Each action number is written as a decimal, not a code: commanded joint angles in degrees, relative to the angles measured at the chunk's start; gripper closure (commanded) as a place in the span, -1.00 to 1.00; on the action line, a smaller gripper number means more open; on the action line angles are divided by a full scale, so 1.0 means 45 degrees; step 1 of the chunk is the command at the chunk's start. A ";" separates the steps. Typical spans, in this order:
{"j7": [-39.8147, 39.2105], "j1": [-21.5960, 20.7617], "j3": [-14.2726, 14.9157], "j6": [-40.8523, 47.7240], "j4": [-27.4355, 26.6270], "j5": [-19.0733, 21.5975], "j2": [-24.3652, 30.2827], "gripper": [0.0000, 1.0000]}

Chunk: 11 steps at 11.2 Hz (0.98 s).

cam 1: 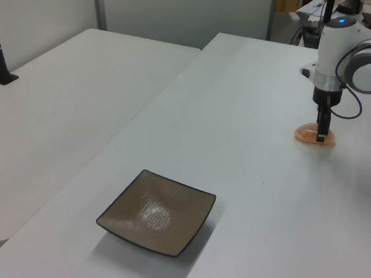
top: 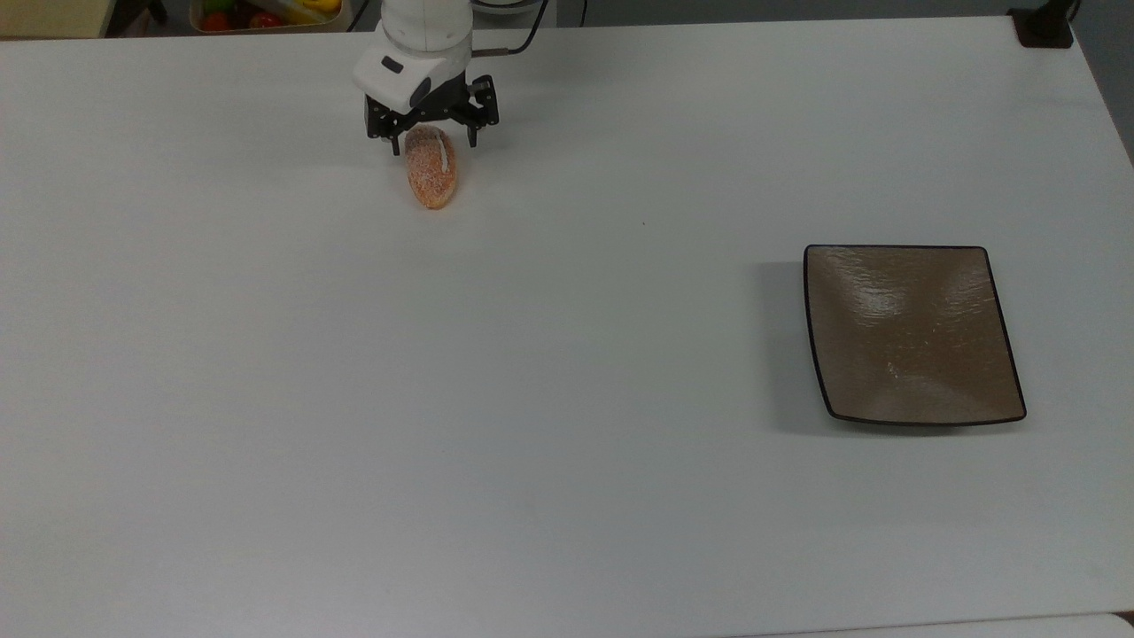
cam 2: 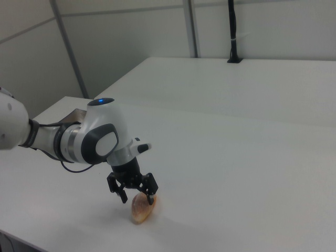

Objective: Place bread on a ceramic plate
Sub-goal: 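Close the gripper on the bread roll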

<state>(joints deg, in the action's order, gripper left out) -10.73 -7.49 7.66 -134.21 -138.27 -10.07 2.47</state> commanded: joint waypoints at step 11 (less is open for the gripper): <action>0.0020 0.0122 0.0016 0.2629 0.2361 0.0732 -0.0062 0.25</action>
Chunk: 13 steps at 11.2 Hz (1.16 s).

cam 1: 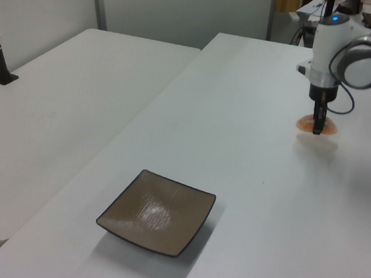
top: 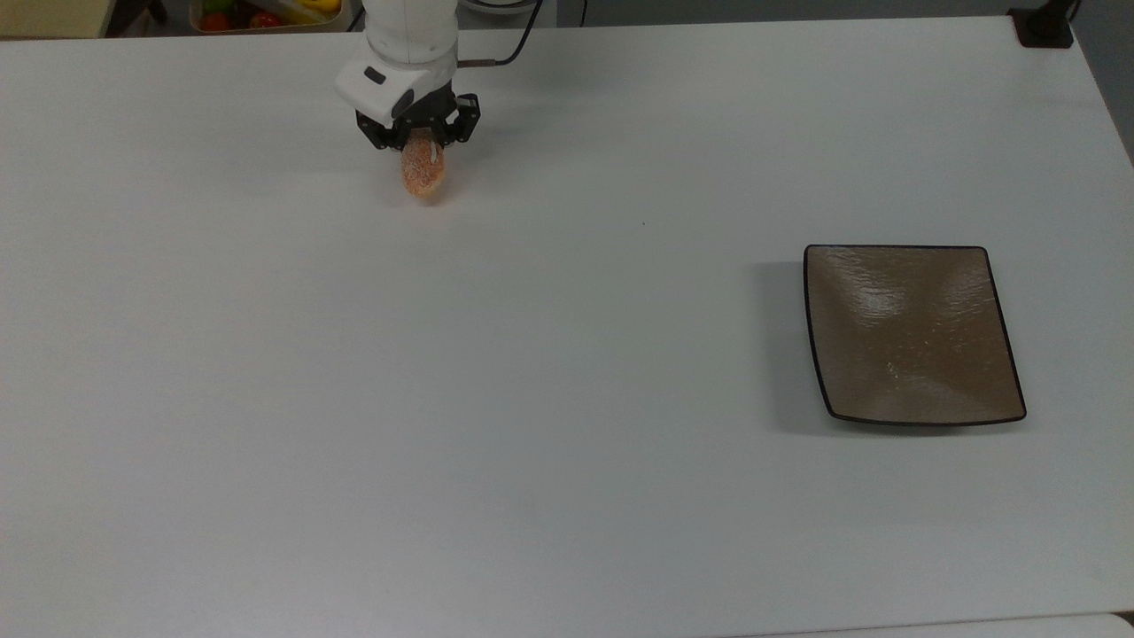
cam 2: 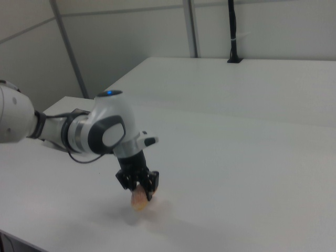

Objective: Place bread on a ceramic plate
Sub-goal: 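Lift the bread roll and carry it over the dark square plate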

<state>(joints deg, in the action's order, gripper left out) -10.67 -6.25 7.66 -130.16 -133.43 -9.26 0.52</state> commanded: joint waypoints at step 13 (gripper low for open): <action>0.0921 -0.2008 -0.1250 0.6055 0.9099 0.4460 -0.1479 0.21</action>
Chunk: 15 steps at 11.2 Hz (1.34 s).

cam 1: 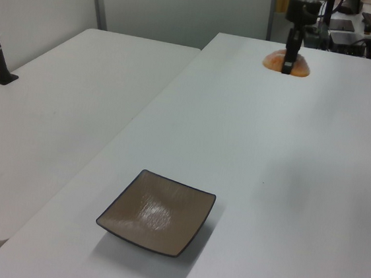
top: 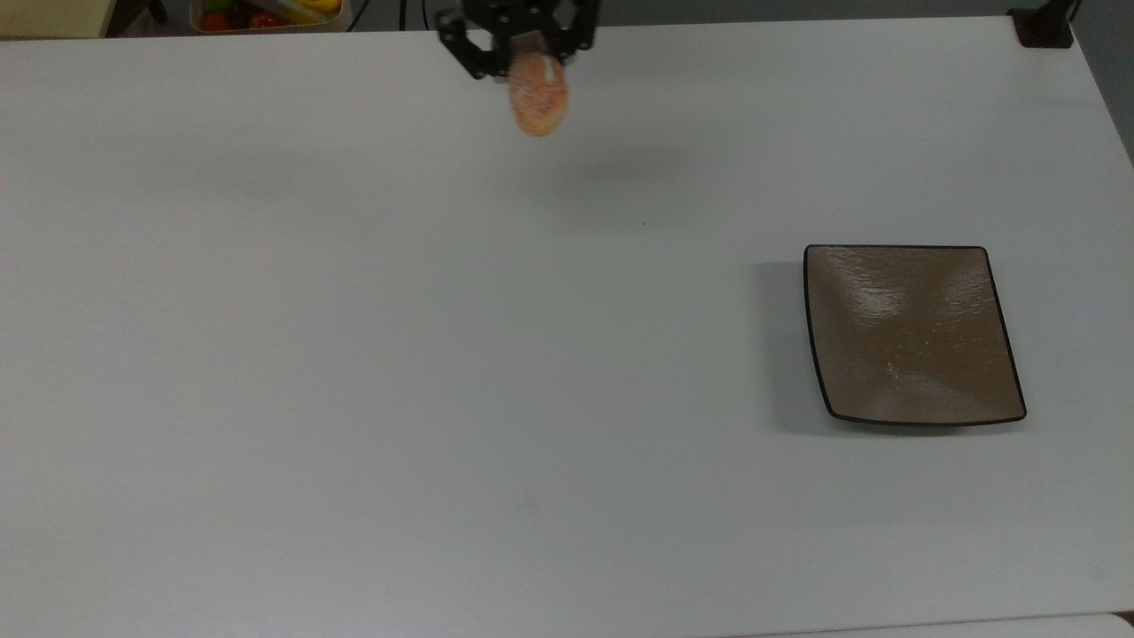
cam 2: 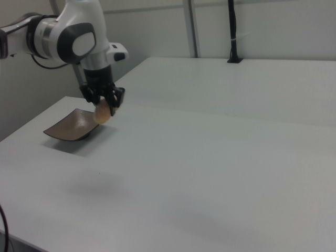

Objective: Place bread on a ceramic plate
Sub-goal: 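Lift the bread roll and carry it over the dark square plate, then lower the bread roll onto the plate and open the gripper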

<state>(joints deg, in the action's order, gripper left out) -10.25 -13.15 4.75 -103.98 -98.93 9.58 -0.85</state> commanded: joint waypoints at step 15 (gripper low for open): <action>0.6164 -0.5006 -0.1524 -1.1321 0.4095 -0.2304 -0.8538 0.20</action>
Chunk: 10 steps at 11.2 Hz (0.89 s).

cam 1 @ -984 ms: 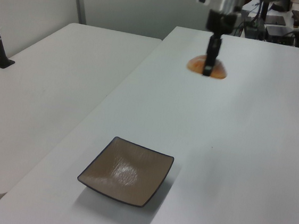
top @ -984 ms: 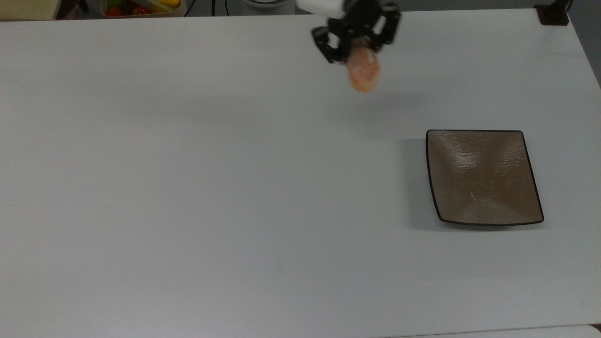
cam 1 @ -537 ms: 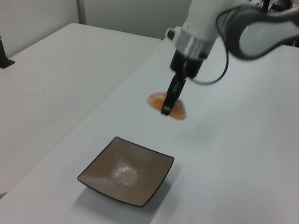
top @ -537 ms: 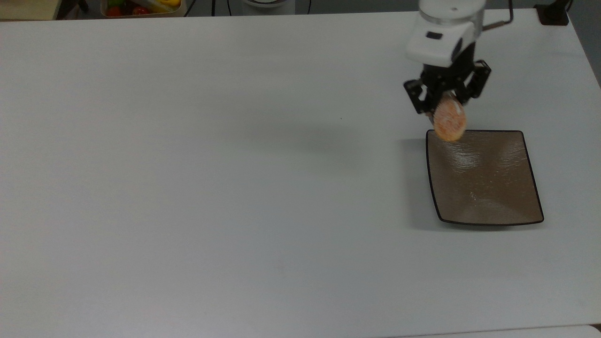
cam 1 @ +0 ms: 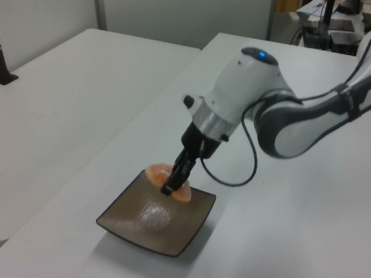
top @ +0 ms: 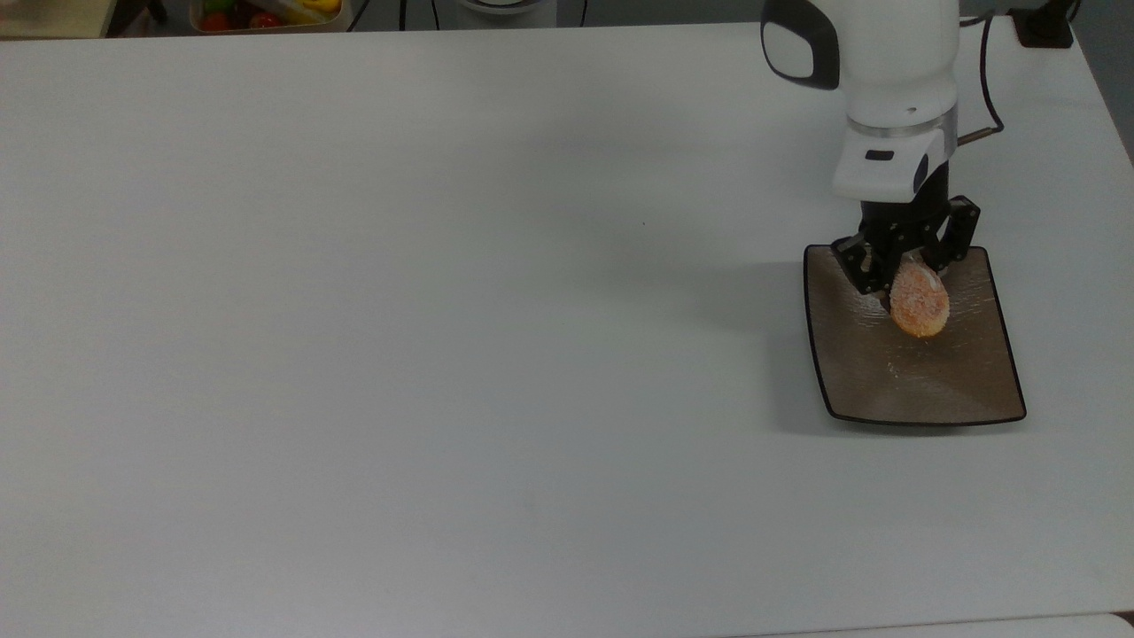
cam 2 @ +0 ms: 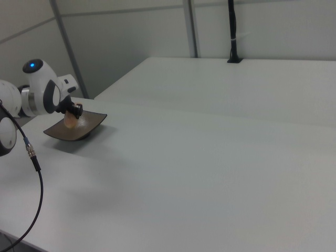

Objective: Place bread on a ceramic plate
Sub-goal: 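Lower the bread roll onto the plate and open the gripper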

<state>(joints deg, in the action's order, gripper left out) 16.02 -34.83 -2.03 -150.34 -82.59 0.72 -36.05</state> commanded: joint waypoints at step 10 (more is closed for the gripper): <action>0.0345 -0.0132 -0.0017 -0.2098 0.0405 -0.0842 -0.1364 -1.00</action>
<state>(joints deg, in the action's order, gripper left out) 16.12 -35.59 -2.16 -158.88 -81.52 -1.52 -42.05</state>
